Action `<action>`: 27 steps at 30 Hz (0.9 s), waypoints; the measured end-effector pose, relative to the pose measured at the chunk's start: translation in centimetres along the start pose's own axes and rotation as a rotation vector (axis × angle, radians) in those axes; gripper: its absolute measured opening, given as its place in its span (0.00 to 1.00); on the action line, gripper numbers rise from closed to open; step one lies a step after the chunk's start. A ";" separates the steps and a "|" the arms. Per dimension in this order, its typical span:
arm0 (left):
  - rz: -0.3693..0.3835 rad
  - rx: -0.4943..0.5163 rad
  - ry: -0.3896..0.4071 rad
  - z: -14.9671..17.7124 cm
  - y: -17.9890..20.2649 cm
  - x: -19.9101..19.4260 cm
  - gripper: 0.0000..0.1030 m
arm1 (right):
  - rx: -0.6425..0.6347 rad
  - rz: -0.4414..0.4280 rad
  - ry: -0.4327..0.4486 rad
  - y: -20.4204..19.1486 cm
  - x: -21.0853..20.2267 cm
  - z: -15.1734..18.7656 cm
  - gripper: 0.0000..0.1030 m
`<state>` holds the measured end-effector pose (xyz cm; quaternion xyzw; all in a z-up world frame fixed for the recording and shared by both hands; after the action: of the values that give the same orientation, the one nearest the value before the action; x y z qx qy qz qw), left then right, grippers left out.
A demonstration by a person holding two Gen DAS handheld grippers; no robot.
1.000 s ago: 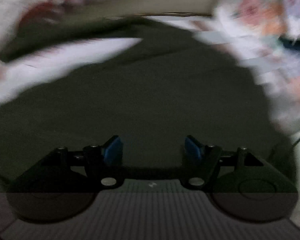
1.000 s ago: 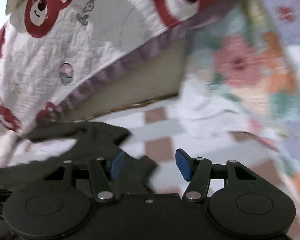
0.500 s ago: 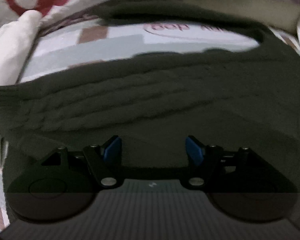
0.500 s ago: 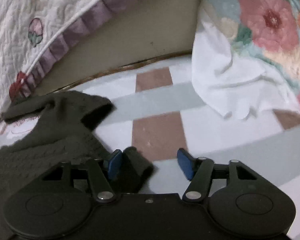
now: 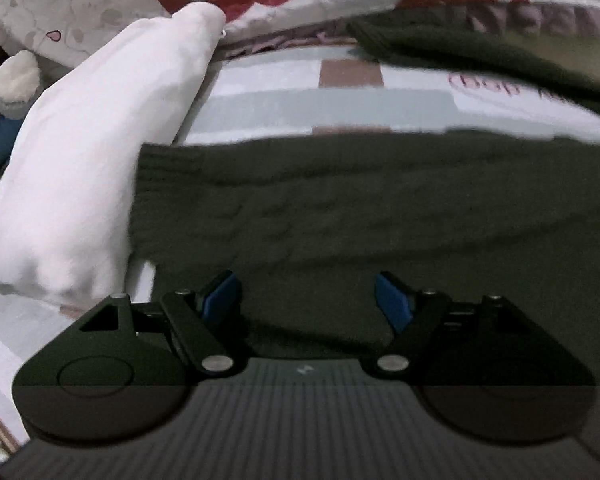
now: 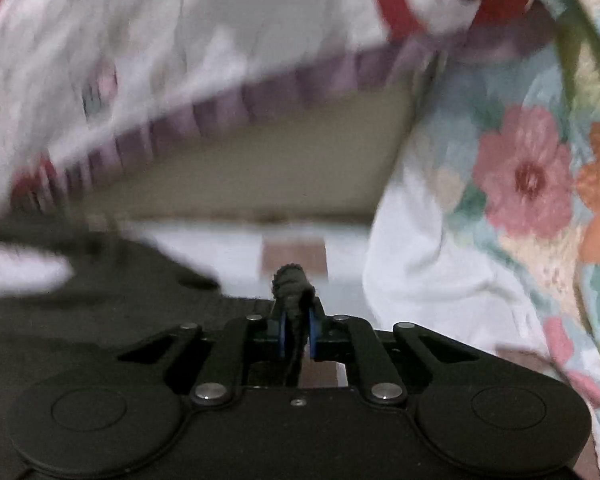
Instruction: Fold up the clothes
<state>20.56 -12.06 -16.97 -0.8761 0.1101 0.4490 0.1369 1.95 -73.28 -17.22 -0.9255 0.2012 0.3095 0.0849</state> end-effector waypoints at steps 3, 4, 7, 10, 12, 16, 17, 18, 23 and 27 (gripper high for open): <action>-0.009 0.055 0.089 0.7 -0.1 -3.0 0.74 | 0.266 -0.031 -0.076 2.1 0.9 1.5 0.14; 0.004 0.074 0.090 0.8 0.1 -3.8 0.74 | 0.372 -0.048 -0.086 2.9 0.8 1.9 0.16; 0.058 0.135 0.080 1.1 1.3 -6.2 0.74 | 0.437 -0.052 -0.065 3.7 -1.7 1.1 0.20; 0.108 0.215 0.083 1.2 3.3 -8.7 0.74 | 0.425 -0.091 0.015 4.4 -6.5 -1.1 0.23; 0.180 0.226 0.067 1.7 4.8 -10.3 0.74 | 0.432 -0.140 0.057 5.2 -9.8 -2.6 0.25; 0.444 0.229 -0.063 4.2 7.9 -13.0 0.71 | 0.472 -0.307 0.009 5.2 -16.1 -2.8 0.40; 0.482 0.240 -0.097 5.0 8.6 -13.5 0.71 | 0.484 -0.362 -0.037 4.7 -17.3 -2.1 0.41; 0.508 0.255 -0.122 5.7 9.1 -14.0 0.71 | 0.492 -0.414 -0.082 4.0 -18.4 -1.2 0.42; 0.564 0.345 -0.187 8.8 10.4 -15.5 0.71 | 0.447 -0.555 -0.257 -0.6 -21.5 5.0 0.43; 0.533 0.432 -0.206 10.3 9.8 -16.5 0.71 | 0.492 -0.578 -0.387 -3.5 -20.2 9.7 0.44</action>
<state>0.25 -16.60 -10.61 -0.7177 0.4126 0.5211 0.2076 -16.48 -60.91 -12.49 -0.8208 -0.0186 0.3839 0.4225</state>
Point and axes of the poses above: each gripper's, at about its wrist camera, not at the fingertips, and x roughly the way its jaws point, y to its right, z to its underside, the point moved 6 cm from there along x, roughly the way its jaws point
